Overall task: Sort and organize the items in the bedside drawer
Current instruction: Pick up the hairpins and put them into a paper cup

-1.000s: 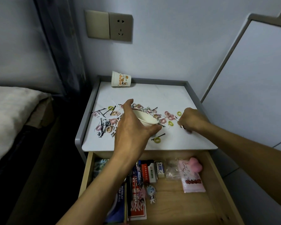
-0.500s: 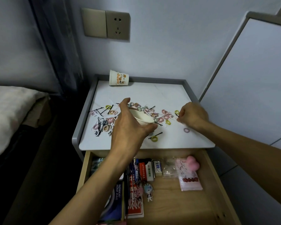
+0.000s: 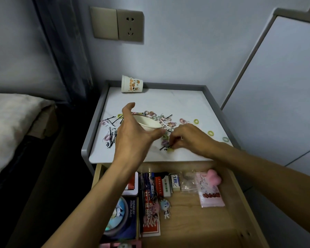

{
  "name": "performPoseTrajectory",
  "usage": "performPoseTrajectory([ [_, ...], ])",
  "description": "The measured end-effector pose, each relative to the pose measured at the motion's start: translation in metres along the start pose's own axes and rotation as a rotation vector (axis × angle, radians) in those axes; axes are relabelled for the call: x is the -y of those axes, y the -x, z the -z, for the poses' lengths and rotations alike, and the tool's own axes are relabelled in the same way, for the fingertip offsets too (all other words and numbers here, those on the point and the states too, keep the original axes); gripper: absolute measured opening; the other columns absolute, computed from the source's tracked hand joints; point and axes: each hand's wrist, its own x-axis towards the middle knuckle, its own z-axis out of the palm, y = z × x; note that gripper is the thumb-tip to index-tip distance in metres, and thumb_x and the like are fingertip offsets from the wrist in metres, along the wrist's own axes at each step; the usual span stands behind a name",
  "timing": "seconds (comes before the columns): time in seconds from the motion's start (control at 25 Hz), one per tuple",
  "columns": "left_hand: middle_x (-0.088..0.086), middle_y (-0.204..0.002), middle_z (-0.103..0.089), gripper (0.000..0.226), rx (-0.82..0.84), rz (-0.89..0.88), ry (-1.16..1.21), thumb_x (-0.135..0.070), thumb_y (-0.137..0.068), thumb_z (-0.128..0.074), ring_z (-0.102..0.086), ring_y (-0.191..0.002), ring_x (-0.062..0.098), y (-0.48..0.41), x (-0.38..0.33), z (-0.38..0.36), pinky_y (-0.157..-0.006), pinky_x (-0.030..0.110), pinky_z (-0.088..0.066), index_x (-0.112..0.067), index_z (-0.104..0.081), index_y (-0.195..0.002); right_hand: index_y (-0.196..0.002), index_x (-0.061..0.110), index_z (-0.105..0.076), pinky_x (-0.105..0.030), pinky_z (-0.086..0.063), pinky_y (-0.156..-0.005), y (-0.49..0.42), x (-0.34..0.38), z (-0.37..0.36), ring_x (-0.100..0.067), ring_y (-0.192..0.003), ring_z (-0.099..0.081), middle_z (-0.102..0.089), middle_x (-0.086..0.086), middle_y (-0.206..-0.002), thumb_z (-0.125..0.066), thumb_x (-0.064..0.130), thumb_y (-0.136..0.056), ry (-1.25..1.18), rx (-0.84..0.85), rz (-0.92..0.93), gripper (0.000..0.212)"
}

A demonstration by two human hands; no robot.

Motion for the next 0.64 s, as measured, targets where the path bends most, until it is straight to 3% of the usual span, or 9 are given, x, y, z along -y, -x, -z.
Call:
performPoseTrajectory([
  [0.12,-0.005,-0.109,-0.052,0.097,0.002,-0.012,0.013,-0.029,-0.069,-0.087,-0.055,-0.097,0.019,-0.001,0.003,0.003,-0.083,0.033,-0.050,-0.030,-0.025,-0.145,-0.089,0.021,-0.076,-0.015,-0.046,-0.069,0.001,-0.004,-0.004,-0.001,-0.078,-0.062,-0.070,0.010,-0.087,-0.082,0.014,-0.076,-0.129,-0.028,-0.027,0.016],
  [0.24,-0.004,-0.109,-0.053,0.097,-0.007,-0.010,0.022,-0.028,-0.069,-0.087,-0.056,-0.093,0.018,-0.003,0.005,0.005,-0.074,0.025,-0.049,-0.030,-0.025,-0.144,-0.089,0.020,-0.076,-0.015,-0.048,-0.069,0.000,-0.005,-0.008,-0.003,-0.079,-0.063,-0.071,0.009,-0.086,-0.082,0.012,-0.076,-0.171,-0.052,-0.062,0.016],
  [0.32,-0.004,-0.109,-0.053,0.097,-0.007,-0.008,0.026,-0.029,-0.069,-0.087,-0.056,-0.092,0.016,-0.003,0.007,0.006,-0.061,0.014,-0.046,-0.031,-0.025,-0.144,-0.087,0.017,-0.077,-0.010,-0.046,-0.070,-0.001,-0.004,-0.013,0.001,-0.078,-0.063,-0.071,0.010,-0.084,-0.082,0.011,-0.076,-0.184,-0.062,-0.061,0.014],
  [0.4,-0.005,-0.111,-0.053,0.097,-0.008,-0.008,0.023,-0.029,-0.070,-0.087,-0.055,-0.093,0.015,-0.004,0.008,0.007,-0.058,0.012,-0.043,-0.030,-0.026,-0.144,-0.086,0.016,-0.076,-0.008,-0.043,-0.070,-0.003,-0.002,-0.019,0.006,-0.078,-0.062,-0.068,0.015,-0.081,-0.082,0.011,-0.075,-0.192,-0.077,-0.041,0.014],
  [0.56,-0.004,-0.112,-0.053,0.095,-0.020,-0.011,0.015,-0.029,-0.070,-0.087,-0.056,-0.089,0.013,-0.004,0.010,0.008,-0.057,0.010,-0.044,-0.030,-0.027,-0.144,-0.090,0.017,-0.077,-0.026,-0.053,-0.076,-0.005,0.004,-0.027,-0.004,-0.085,-0.067,-0.074,0.008,-0.090,-0.083,0.012,-0.073,-0.272,-0.131,-0.034,0.018],
  [0.64,-0.004,-0.111,-0.053,0.096,-0.018,-0.015,0.007,-0.030,-0.069,-0.087,-0.056,-0.093,0.016,-0.004,0.010,0.007,-0.068,0.021,-0.046,-0.029,-0.027,-0.144,-0.091,0.018,-0.077,-0.031,-0.053,-0.075,-0.006,0.006,-0.028,-0.009,-0.084,-0.067,-0.073,0.005,-0.090,-0.083,0.014,-0.074,-0.263,-0.138,-0.026,0.018],
])
